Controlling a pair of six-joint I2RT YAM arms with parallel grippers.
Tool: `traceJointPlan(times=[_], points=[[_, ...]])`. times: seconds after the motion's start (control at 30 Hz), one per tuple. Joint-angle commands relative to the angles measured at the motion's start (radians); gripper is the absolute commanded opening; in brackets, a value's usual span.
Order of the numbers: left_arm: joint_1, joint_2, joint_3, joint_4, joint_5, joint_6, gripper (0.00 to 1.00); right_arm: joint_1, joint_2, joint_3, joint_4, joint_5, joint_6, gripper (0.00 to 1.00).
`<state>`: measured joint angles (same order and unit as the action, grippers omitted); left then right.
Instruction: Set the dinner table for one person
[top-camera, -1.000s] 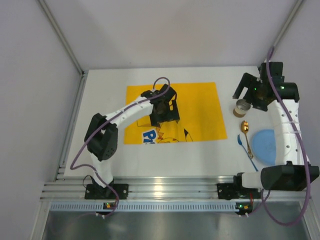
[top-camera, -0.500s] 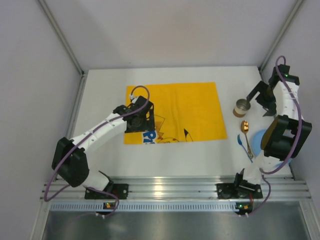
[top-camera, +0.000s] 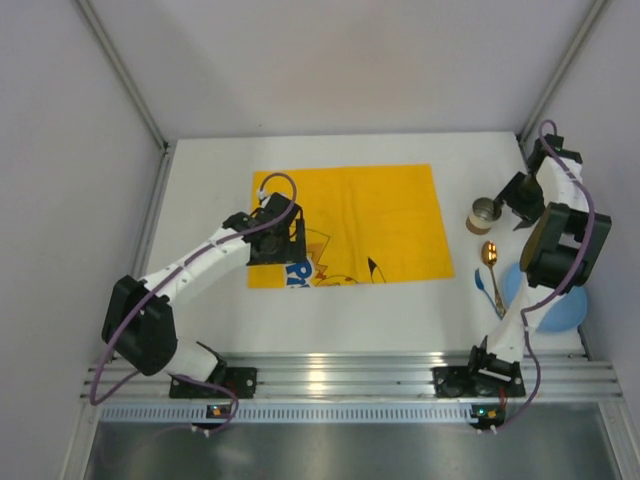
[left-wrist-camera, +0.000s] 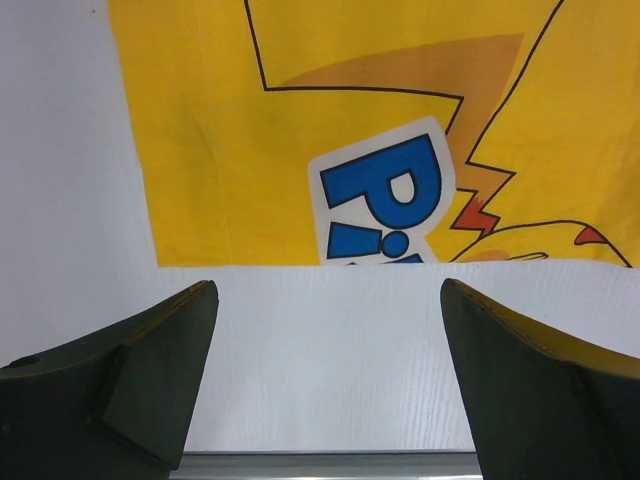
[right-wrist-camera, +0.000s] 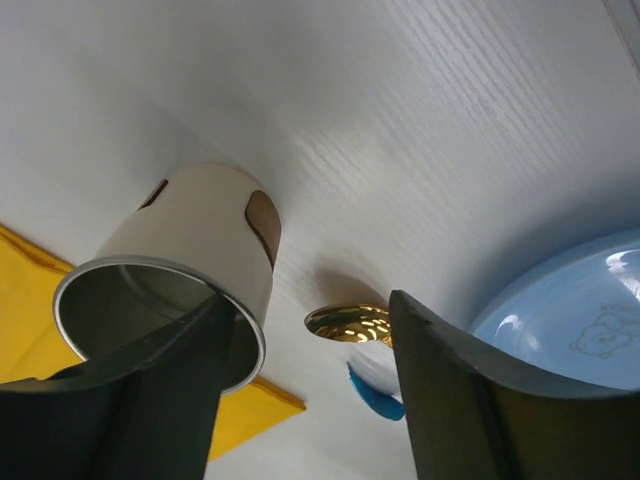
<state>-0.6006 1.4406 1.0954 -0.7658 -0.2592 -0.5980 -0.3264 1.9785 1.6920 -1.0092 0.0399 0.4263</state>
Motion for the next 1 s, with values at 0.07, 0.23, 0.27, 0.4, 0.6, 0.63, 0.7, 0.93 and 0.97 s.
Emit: traceJointPlan(times=[0.07,0.23,0.27,0.4,0.6,0.63,0.7,0.93,0.97], points=[[0.035,0.040,0.020,0.063,0.035,0.033,0.99,0.049,0.051,0.078,0.037,0.044,0.003,0.42],[0.062,0.079,0.040,0.079,0.054,0.049,0.99,0.067,0.094,0.113,0.034,0.054,0.000,0.09],[0.067,0.086,0.050,0.079,0.060,0.052,0.99,0.073,0.095,0.130,0.028,0.052,0.003,0.00],[0.076,0.113,0.075,0.076,0.074,0.069,0.98,0.116,0.091,0.222,-0.011,0.046,0.002,0.00],[0.079,0.147,0.113,0.066,0.087,0.092,0.98,0.266,0.091,0.403,-0.051,0.005,0.051,0.00],[0.079,0.155,0.121,0.053,0.086,0.095,0.98,0.285,0.097,0.429,-0.046,-0.004,0.071,0.00],[0.081,0.159,0.142,0.042,0.081,0.104,0.99,0.319,0.129,0.449,-0.040,-0.018,0.089,0.00],[0.084,0.118,0.135,0.010,0.048,0.115,0.98,0.408,0.264,0.546,-0.003,-0.035,0.130,0.00],[0.084,0.110,0.123,0.010,0.043,0.113,0.98,0.417,0.279,0.557,0.000,-0.035,0.134,0.00]])
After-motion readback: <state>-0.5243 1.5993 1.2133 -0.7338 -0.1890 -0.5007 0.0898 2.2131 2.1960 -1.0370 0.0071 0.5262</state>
